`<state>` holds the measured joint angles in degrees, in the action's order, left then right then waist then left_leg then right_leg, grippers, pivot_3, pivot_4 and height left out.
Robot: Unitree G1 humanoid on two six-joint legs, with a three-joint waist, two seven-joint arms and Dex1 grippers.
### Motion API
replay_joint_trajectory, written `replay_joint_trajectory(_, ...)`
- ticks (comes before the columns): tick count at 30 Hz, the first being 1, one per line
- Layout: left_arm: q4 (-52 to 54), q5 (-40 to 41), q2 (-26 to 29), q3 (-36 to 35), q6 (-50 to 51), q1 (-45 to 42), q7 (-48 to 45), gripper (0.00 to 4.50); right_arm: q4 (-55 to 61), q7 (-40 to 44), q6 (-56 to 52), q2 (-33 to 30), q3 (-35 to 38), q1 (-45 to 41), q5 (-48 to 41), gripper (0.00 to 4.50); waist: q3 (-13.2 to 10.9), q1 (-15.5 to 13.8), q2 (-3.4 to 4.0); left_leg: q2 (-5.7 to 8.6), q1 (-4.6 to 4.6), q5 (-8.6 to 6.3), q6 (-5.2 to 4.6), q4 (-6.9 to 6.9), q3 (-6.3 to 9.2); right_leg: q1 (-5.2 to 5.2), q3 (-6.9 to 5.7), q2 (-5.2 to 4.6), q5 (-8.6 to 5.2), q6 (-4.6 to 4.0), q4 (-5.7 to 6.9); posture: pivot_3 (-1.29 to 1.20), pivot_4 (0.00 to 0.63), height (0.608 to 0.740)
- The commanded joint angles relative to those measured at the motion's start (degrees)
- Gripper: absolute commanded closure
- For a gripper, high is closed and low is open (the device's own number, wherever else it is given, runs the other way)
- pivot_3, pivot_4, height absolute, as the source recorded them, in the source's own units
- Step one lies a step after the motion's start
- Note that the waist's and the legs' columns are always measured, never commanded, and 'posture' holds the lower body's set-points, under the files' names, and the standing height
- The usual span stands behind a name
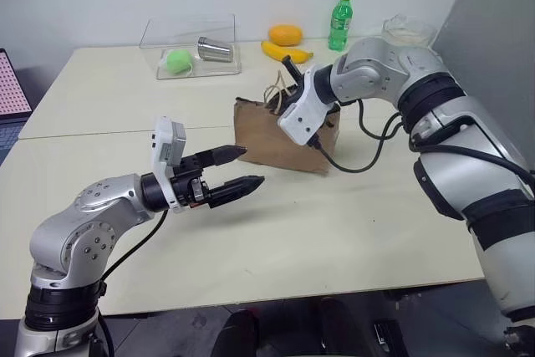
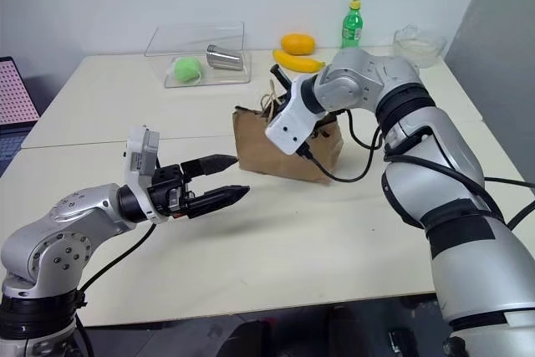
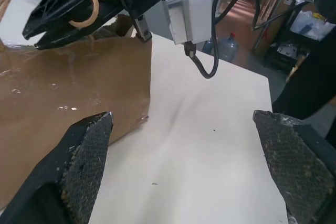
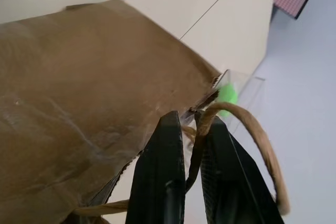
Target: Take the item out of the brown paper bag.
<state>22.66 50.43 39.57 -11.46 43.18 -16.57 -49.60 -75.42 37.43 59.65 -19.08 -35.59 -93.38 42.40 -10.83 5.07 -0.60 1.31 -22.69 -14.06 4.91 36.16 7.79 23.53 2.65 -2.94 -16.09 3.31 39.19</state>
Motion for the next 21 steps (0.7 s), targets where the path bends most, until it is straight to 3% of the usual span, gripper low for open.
replay_joint_trajectory(1, 0.44, -0.17, -0.37, 0.53, -1.44, -1.17, -0.57, 0.0, -0.52, 7.0, -2.08, 0.09, 4.17, -0.18, -5.96, 3.26, 0.0, 0.0, 0.0, 0.0, 0.0, 0.0, 0.0, 0.0, 0.0, 0.0, 0.0, 0.0, 0.0, 0.0, 0.0, 0.0, 0.15, 0.74)
replay_joint_trajectory(5, 0.09, -0.5, -0.69, 1.14, -1.67, -1.65, -0.82, 0.0, -0.48, 19.6, -6.78, 1.08, 9.65, 1.63, -14.0, 2.05, 0.01, 0.0, -0.02, 0.0, 0.04, 0.0, 0.0, 0.01, 0.01, -0.08, -0.01, 0.0, 0.0, 0.0, -0.02, 0.0, 0.15, 0.74)
replay_joint_trajectory(7, -0.23, -0.64, -0.78, 1.48, -1.8, -2.03, -1.02, 0.0, -0.02, 31.67, -14.48, 1.66, 14.49, 2.63, -20.79, 1.3, 0.01, 0.01, -0.01, 0.0, 0.1, 0.0, 0.0, 0.01, 0.01, -0.13, -0.01, 0.0, 0.01, -0.01, -0.02, 0.0, 0.15, 0.74)
replay_joint_trajectory(11, -1.08, -0.99, -0.87, 2.13, -2.18, -2.84, -1.56, 0.0, 2.8, 44.06, -26.8, 0.73, 18.62, 3.65, -26.65, 0.01, 0.01, -0.03, -0.01, 0.01, 0.14, 0.0, -0.01, 0.02, 0.05, -0.21, -0.04, 0.0, 0.01, -0.01, -0.04, 0.0, 0.15, 0.74)
replay_joint_trajectory(21, -3.03, -1.63, -1.32, 3.48, -2.44, -5.17, -3.18, 0.0, 13.67, 49.74, -51.24, -3.63, 21.89, 7.24, -31.35, 0.01, 0.01, -0.07, -0.01, 0.01, 0.14, -0.01, -0.01, 0.02, 0.03, -0.21, -0.04, -0.01, 0.01, -0.01, -0.05, 0.0, 0.15, 0.74)
